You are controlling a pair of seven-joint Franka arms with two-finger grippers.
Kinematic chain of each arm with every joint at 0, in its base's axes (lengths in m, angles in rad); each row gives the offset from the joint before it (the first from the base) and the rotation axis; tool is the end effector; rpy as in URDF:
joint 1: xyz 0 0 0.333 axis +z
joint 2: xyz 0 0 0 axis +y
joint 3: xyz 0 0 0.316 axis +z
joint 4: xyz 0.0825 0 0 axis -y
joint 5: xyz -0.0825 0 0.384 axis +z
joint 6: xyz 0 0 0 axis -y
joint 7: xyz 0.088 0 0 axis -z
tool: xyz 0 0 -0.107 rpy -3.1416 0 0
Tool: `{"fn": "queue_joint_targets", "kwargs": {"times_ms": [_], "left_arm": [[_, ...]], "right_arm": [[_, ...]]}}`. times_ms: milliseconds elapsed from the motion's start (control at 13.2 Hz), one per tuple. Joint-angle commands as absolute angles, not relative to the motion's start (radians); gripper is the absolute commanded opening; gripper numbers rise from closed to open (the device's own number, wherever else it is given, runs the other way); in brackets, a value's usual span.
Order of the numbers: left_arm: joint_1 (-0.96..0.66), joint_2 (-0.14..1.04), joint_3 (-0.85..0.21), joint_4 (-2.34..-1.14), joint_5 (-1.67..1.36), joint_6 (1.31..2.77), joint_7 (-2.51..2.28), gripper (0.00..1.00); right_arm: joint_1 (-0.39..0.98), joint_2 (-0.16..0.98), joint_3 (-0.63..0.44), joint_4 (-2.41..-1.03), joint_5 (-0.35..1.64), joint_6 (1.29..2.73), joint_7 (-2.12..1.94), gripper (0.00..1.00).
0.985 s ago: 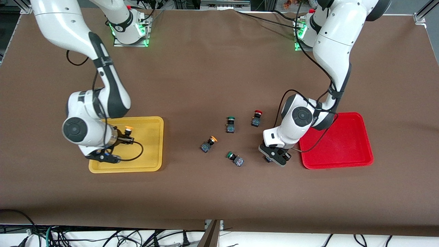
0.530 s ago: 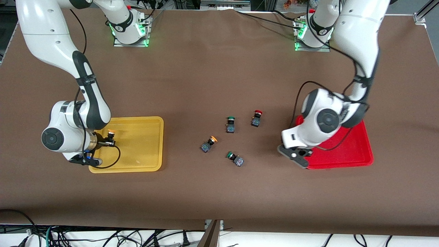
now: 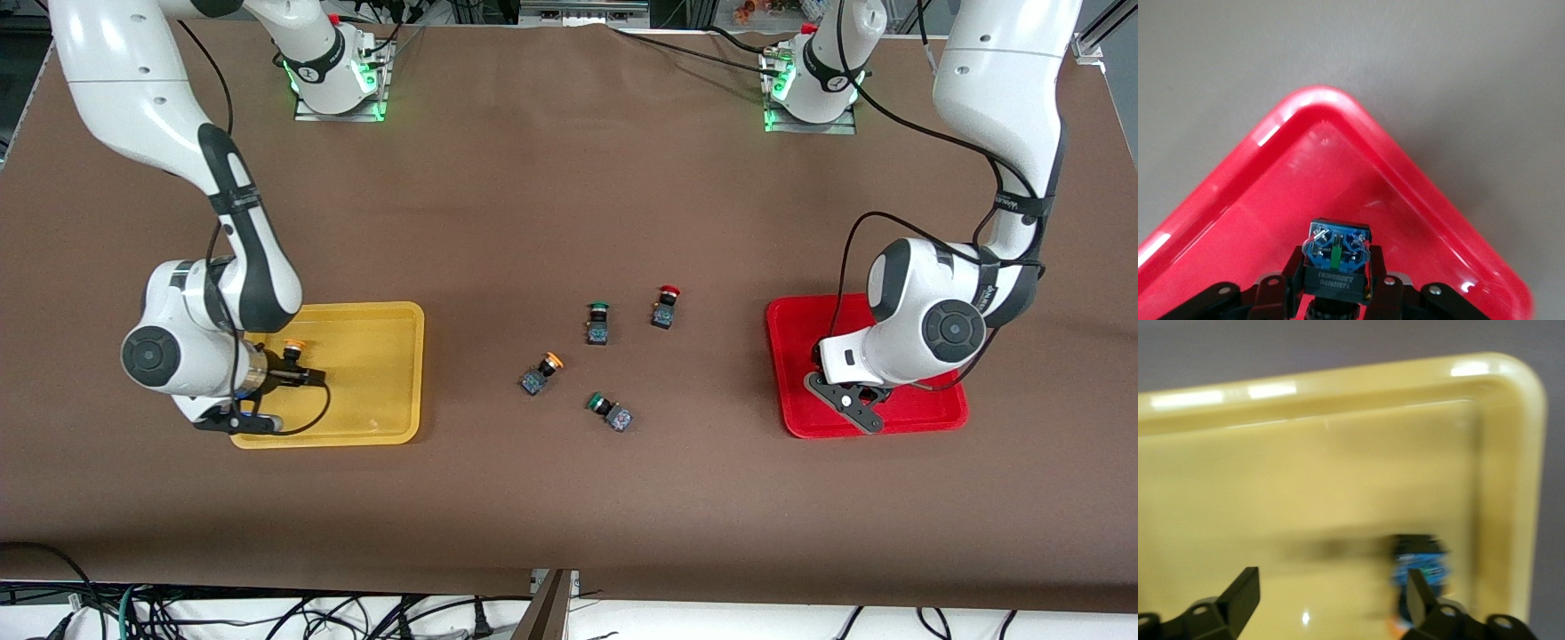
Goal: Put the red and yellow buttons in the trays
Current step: 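Place the yellow button in the yellow tray while the left gripper places the red one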
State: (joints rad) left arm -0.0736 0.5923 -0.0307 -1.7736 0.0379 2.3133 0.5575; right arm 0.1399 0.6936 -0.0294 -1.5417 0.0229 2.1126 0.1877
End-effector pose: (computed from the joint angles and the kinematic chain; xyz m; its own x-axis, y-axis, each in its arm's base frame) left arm 0.6516 -0.0660 0.2214 0.7742 -0.6310 -0.0493 -0.6309 -0.7756 0.0197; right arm 0.6882 0.0803 0.2346 0.9891 -0.0853 -0.1198 -0.0830 -0.9963 0.0235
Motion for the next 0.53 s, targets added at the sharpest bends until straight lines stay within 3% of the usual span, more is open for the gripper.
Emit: {"fn": "queue_joint_targets", "kwargs": {"times_ms": [0,152,455], "left_arm": [[-0.074,0.572,-0.04,-1.865,0.054,2.398,0.569,0.21],[-0.077,0.569,-0.04,-1.852,0.054,2.39,0.552,0.98],[-0.09,0.497,-0.054,-1.838,0.046,2.309,0.501,1.0]], "right_arm": [[0.26,0.683,-0.031,-1.514,0.025,2.075,0.418,1.0],[0.34,0.69,-0.031,-1.511,0.023,2.089,0.596,1.0],[0.484,0.738,-0.031,-1.49,0.021,2.299,0.946,1.0]]}}
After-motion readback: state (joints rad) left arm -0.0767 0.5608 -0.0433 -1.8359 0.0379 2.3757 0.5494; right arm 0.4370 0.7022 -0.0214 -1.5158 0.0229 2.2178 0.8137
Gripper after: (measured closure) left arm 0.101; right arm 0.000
